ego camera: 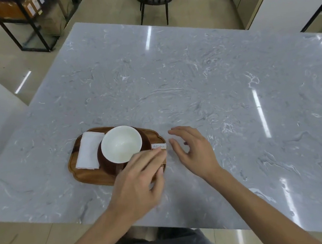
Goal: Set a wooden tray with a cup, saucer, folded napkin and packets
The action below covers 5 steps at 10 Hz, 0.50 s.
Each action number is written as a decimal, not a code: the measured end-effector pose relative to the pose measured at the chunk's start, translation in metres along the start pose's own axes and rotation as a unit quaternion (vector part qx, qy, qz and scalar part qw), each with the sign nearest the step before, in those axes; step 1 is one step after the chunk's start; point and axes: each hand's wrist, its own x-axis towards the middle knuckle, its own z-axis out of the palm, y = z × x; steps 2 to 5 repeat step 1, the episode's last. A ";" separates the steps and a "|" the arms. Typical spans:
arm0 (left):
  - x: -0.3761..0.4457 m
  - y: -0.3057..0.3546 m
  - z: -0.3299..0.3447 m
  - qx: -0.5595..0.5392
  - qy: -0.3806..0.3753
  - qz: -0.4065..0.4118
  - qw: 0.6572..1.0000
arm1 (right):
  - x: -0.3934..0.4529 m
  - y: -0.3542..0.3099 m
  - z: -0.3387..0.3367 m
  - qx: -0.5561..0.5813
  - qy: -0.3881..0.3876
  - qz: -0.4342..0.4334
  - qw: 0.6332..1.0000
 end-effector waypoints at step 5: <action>0.026 0.000 -0.032 0.026 0.040 0.028 0.998 | 0.016 -0.022 -0.015 -0.048 0.059 -0.035 0.996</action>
